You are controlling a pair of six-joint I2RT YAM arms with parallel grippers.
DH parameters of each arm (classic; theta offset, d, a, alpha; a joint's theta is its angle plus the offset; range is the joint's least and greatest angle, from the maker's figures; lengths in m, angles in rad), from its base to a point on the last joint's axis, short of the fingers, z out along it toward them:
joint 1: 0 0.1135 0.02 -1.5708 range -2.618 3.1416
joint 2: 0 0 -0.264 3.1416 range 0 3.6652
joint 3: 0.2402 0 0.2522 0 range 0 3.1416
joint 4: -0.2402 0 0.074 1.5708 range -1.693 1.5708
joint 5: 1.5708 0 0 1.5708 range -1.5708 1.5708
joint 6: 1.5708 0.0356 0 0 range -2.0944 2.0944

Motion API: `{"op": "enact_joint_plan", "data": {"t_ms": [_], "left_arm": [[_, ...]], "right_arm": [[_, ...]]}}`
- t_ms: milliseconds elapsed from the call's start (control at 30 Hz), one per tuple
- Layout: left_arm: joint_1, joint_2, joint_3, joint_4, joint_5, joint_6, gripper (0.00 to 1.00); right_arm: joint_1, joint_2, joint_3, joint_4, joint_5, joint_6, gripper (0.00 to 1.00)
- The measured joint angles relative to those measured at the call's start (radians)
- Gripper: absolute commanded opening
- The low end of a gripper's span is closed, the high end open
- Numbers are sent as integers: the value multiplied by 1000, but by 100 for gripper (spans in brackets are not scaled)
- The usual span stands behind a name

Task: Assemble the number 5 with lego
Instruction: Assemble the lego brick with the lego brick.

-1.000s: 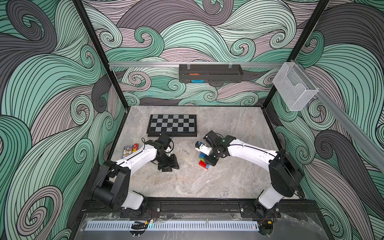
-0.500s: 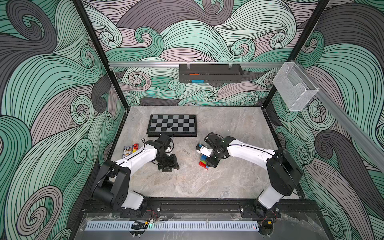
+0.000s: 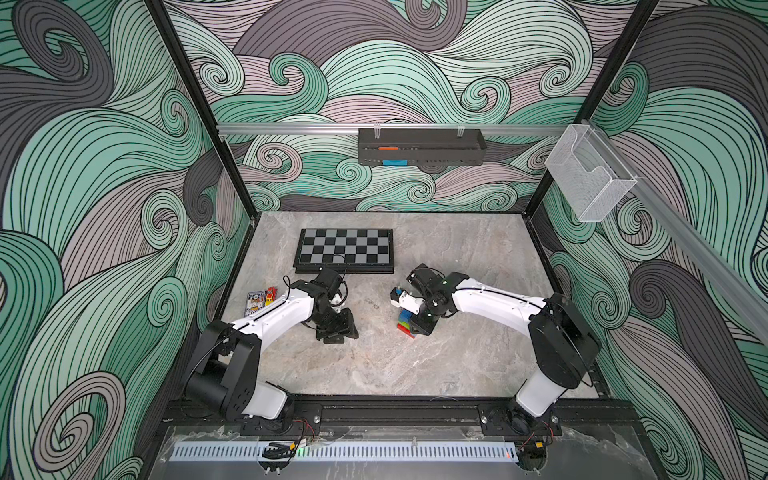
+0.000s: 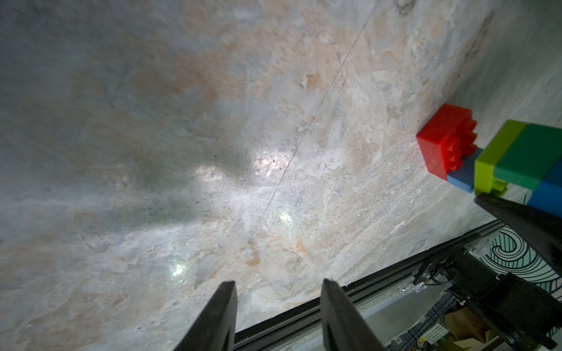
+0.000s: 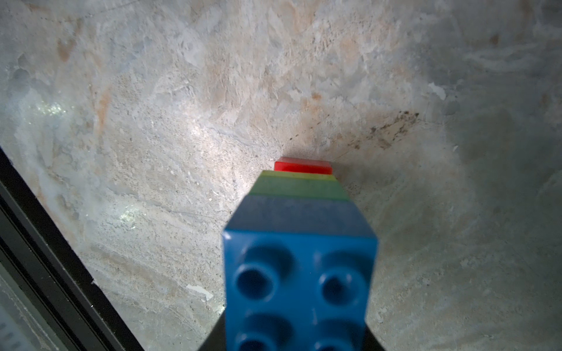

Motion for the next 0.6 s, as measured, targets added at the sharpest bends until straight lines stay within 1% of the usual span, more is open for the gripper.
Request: {"op": "enact_joint_plan", "data": {"t_ms": [333,600], "left_arm": [[0,0,0,-3,-7,0,49],[0,0,0,-7,-15,0,49]], "right_arm": [[1,7,3,8,11,31,22],[8,2,-13,54,36,88,21]]}}
